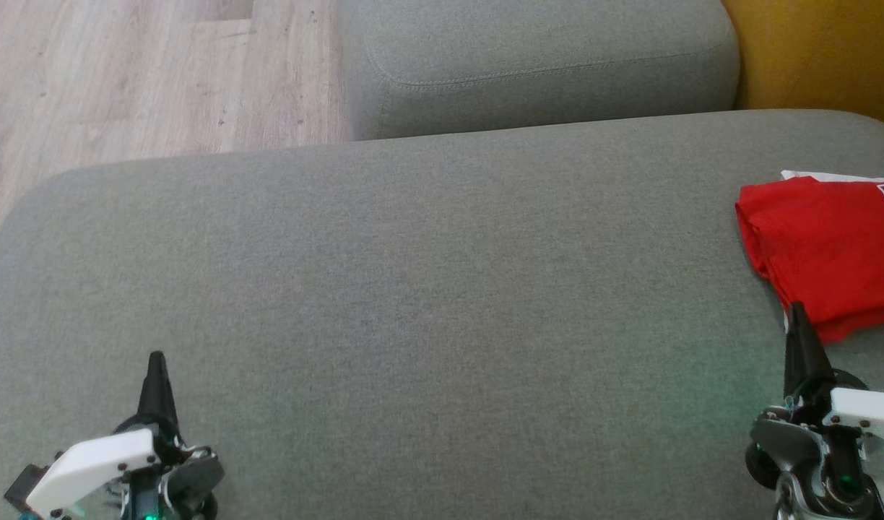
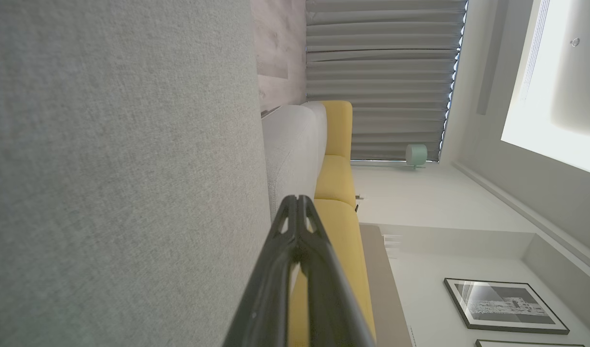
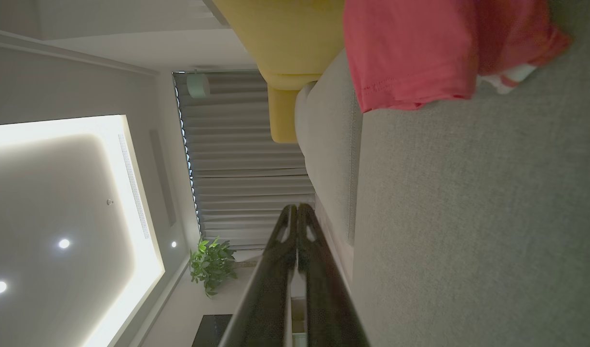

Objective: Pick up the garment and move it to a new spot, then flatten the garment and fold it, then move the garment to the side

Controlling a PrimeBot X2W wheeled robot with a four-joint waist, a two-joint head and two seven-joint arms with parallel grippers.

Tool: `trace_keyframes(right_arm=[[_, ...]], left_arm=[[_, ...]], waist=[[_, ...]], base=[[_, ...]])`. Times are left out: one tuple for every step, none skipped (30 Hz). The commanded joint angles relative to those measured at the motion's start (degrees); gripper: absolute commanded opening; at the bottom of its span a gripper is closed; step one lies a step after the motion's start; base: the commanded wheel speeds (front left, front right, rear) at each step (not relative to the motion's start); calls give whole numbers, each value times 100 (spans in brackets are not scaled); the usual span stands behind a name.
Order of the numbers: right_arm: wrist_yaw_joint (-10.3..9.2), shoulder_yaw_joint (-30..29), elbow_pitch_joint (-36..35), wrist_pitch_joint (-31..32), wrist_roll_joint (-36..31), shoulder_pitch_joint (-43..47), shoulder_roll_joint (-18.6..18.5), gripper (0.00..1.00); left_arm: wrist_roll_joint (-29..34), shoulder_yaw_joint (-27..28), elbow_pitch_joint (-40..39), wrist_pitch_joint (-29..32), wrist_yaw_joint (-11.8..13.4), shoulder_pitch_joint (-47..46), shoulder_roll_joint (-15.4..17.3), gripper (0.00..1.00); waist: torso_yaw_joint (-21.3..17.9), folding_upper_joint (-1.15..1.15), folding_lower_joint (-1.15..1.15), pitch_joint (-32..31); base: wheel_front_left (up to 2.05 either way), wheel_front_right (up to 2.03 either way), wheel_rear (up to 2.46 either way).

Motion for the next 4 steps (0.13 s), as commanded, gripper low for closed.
trace_keyframes(right_arm=[[-4,118,-182,36,-5,-274,-38,0],[-4,118,-182,37,-6,-274,-38,0],[-4,118,-182,37,-6,-274,-38,0],[-4,118,-182,37,-6,-274,-38,0]], left_arm=[[83,224,-159,29,-37,-288,25,0],[83,225,-159,29,-37,-288,24,0],[83,225,-159,29,-37,-288,24,0],[84,225,-159,30,-37,-288,24,0]], waist=[[0,0,0,0],[0,0,0,0],[0,0,0,0],[0,0,0,0]], base=[[0,0,0],[0,0,0],[0,0,0],[0,0,0]])
